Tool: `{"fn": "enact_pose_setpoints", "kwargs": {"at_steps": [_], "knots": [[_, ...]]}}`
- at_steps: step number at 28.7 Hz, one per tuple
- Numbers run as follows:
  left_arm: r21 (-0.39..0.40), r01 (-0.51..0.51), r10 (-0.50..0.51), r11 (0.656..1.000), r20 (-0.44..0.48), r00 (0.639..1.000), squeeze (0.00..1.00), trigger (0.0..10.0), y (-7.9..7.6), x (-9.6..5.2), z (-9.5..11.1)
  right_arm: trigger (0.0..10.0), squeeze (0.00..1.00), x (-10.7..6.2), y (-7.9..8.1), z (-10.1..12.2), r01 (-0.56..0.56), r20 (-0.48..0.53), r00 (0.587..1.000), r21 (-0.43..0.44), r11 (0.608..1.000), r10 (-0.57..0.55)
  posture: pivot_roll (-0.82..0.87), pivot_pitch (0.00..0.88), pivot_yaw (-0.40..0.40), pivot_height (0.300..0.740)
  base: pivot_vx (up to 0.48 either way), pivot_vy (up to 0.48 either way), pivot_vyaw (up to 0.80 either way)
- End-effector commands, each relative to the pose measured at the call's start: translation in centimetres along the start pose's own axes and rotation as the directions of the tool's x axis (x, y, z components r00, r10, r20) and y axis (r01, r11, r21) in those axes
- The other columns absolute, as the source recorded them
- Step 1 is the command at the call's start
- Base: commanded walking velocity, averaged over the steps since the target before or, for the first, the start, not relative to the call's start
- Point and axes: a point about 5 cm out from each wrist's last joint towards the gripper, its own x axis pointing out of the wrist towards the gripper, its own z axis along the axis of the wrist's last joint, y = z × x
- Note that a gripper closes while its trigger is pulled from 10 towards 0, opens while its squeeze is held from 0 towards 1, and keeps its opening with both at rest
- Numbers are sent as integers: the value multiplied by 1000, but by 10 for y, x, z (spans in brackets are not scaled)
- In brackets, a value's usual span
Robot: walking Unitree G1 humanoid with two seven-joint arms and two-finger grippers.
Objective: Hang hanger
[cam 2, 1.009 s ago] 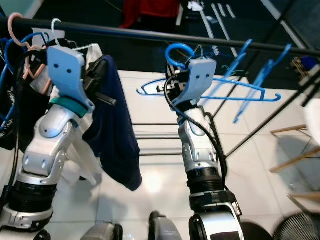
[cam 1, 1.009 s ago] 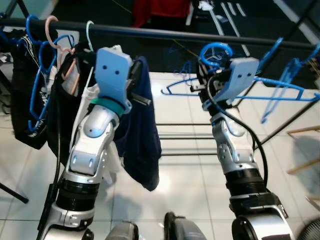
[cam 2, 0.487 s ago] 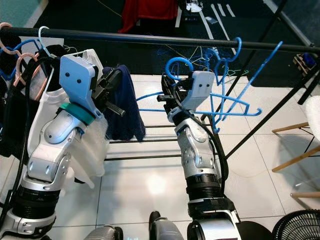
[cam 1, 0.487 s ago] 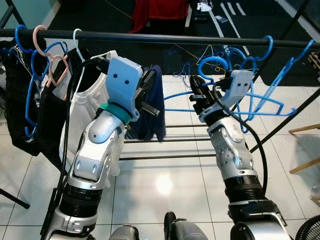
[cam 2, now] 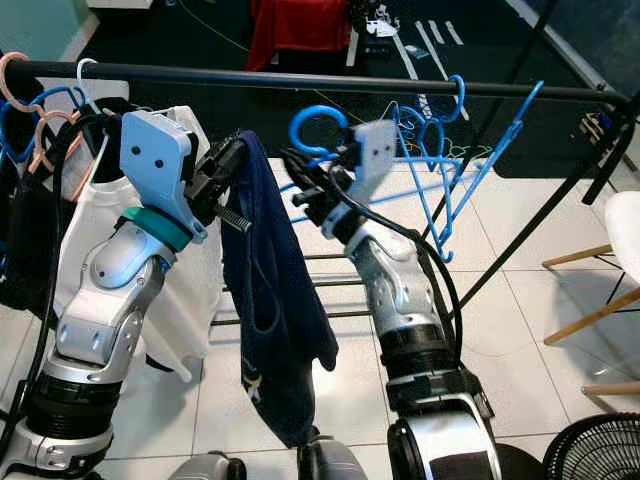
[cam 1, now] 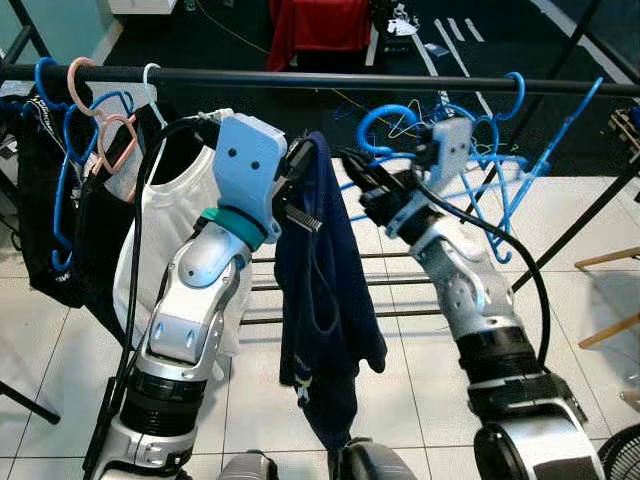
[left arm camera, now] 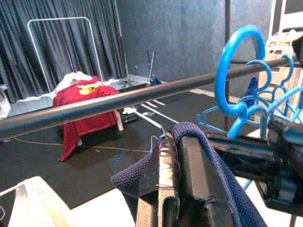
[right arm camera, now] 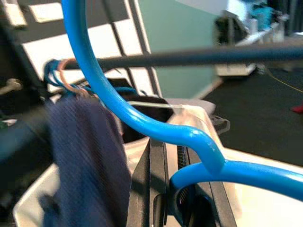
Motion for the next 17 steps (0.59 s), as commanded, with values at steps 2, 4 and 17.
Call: {"fn": "enact_pose_setpoints", "kwargs": {"at_steps": [2,4,17], "knots": [[-2,4,-4,1000,13,1000,0,10000,0,0,4,10000,0,6,11,-13,-138,-80,986,84,987,144,92,80,5,740,0,0,0],[-2,4,-4,1000,13,1000,0,10000,0,0,4,10000,0,6,11,-13,-138,-80,986,84,987,144,92,80,5,740,0,0,0],[-11,-33,33,999,-9,999,0,10000,6,-12,4,10000,0,24,3,-2,-307,-32,938,375,875,344,118,94,7,740,0,0,0]]}}
